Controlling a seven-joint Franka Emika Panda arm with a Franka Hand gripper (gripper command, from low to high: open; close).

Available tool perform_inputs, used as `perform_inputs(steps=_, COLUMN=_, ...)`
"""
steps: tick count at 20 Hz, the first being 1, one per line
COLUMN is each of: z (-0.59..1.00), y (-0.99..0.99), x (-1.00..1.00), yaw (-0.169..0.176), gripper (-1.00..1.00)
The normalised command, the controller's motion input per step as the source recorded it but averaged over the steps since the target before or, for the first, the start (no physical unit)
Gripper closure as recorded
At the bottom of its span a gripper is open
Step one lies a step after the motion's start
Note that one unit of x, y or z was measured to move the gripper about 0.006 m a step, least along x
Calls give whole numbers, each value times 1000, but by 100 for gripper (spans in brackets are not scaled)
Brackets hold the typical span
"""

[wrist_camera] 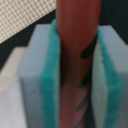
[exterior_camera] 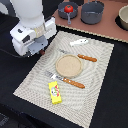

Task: Interact with the objects in diverse but meaningful ways.

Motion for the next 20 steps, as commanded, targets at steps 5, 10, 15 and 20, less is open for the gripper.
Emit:
perform_inputs(steps=5, z=490, y=173, x=187, yaw=25, gripper=-100)
perform_inputs(steps=10, z=865, y=341, x=877, yaw=7, gripper=-100)
perform_inputs(steps=15, z=777, y=401, x=1000, yaw=0, gripper=-100)
perform_inputs(steps=20, z=539, y=461, x=1000, yaw=0, gripper=-100)
